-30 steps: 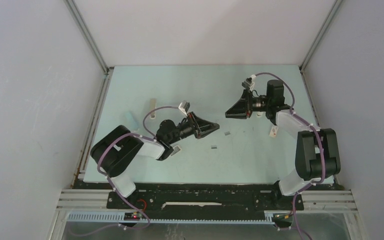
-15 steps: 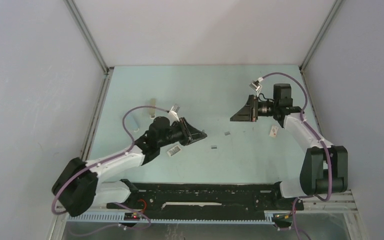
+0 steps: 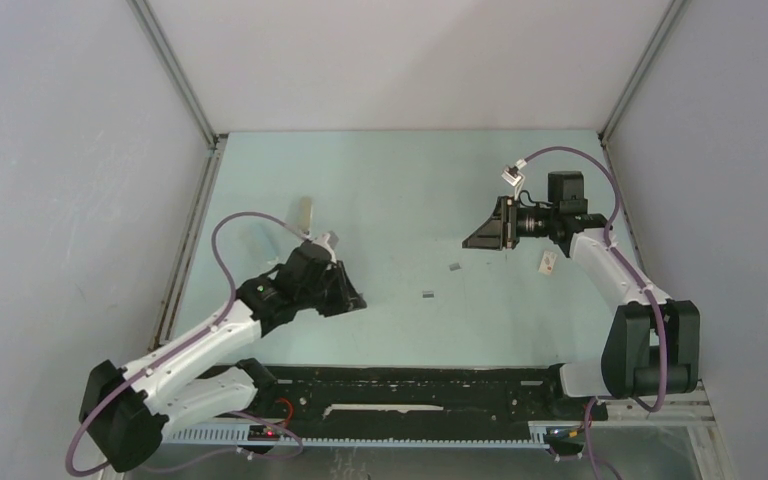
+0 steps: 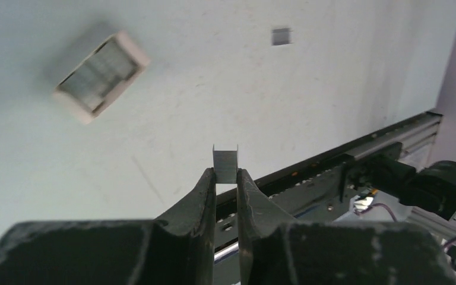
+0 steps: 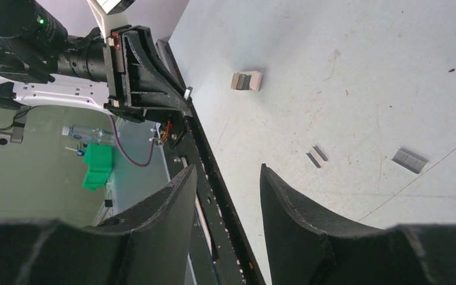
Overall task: Unload the staples from the stapler
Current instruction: Place the staple at the center of the board.
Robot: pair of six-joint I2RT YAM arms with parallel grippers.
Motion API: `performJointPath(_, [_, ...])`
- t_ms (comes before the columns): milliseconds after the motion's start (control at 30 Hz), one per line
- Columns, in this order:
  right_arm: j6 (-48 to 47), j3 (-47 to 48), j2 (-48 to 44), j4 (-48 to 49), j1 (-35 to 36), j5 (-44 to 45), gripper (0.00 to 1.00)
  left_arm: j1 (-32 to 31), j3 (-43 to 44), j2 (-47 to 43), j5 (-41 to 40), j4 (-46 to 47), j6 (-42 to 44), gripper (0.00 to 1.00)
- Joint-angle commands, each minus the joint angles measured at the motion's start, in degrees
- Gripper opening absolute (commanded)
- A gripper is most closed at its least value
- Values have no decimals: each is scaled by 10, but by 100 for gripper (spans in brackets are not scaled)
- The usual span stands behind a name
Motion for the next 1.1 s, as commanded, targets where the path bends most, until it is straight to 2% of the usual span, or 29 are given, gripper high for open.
performJointPath(0, [-25,8,-18,-8,-2,9,52,3,-31,-54,-72,-66,-16,15])
performJointPath(100, [-27,8,-14,-9,1,10,52,3,-43,-58,-100,-60,-38,15])
performJointPath(233, [-36,8,-12,-12,6,15,52,4,-24,-17,-84,-20,-39,15])
performJointPath(433, [-40,8,-14,-15,10,25,52,-16,67,163,-46,28,-27,15])
performJointPath(567, [-43,8,-17,-18,4,26,52,-23,162,276,-63,-2,-25,15])
performJointPath(667, [-39,4,-18,-13,-2,25,52,-24,221,334,-91,-23,-37,15])
performJointPath(833, [-35,3,-16,-7,-7,21,52,-24,309,435,-90,-50,-58,16])
performJointPath(1067, [-35,3,-15,-7,-14,21,52,-24,358,507,-107,-61,-60,19])
